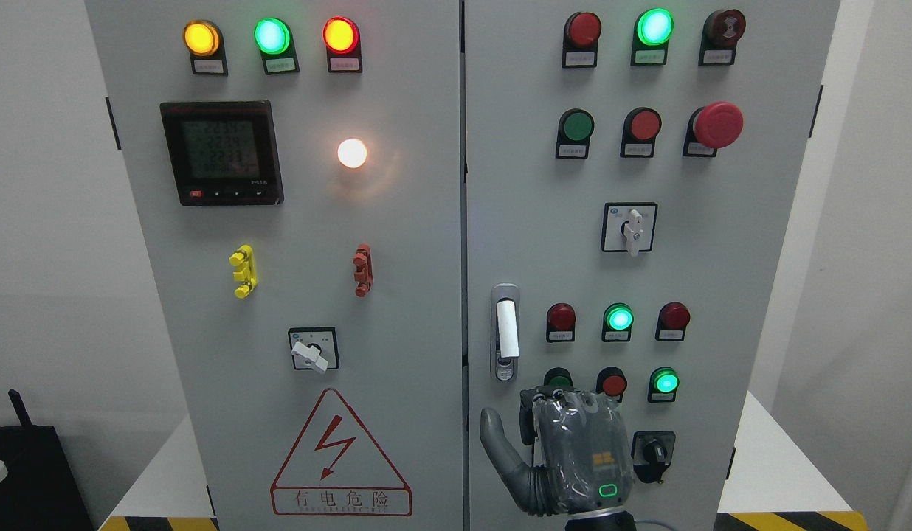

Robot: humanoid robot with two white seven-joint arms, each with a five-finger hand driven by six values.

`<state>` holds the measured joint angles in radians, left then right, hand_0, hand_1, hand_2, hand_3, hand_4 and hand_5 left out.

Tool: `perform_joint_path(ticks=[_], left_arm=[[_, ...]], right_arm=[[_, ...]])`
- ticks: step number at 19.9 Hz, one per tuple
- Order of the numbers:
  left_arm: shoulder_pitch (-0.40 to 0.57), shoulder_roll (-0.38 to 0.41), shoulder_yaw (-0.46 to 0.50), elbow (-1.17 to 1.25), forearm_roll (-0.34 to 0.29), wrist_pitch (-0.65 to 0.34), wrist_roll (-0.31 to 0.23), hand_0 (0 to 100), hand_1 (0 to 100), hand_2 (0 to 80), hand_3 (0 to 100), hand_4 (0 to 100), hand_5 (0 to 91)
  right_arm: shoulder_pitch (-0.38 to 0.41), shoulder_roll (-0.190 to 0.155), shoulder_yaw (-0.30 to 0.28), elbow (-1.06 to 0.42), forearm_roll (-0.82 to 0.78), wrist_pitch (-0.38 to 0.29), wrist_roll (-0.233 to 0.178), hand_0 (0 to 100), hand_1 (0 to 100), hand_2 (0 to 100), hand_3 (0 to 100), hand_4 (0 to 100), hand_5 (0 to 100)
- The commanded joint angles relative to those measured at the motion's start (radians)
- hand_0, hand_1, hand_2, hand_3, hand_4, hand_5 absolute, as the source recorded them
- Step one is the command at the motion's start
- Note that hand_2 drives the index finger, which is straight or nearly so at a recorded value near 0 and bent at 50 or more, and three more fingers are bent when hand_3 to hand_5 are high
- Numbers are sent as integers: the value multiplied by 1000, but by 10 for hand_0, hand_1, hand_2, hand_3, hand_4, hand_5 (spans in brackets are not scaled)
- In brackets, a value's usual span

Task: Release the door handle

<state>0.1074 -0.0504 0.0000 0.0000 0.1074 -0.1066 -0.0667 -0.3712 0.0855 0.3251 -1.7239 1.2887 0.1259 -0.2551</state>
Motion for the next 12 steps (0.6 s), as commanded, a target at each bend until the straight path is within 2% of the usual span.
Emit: perform_joint_path(ticks=[1,5,9,12], left_arm=[[0,0,-14,20,0,1,-1,120,389,0,0,0,0],[0,0,-14,20,0,1,-1,120,389,0,0,0,0],[0,0,-14,20,0,1,-1,120,389,0,0,0,0],[0,1,-14,20,0,1,-1,120,389,0,0,0,0]], right_arm=[[-47,-7,-1,-6,27,9,5,457,0,1000,1000,1000,992],[-63,-6,-5,-2,67,15,51,450,0,1000,1000,1000,991],[-95,-6,-3,33,69,49,53,444,0,1000,1000,1000,991],[-97,-6,-5,44,69,72,53,433,41,1000,1000,1000,991]])
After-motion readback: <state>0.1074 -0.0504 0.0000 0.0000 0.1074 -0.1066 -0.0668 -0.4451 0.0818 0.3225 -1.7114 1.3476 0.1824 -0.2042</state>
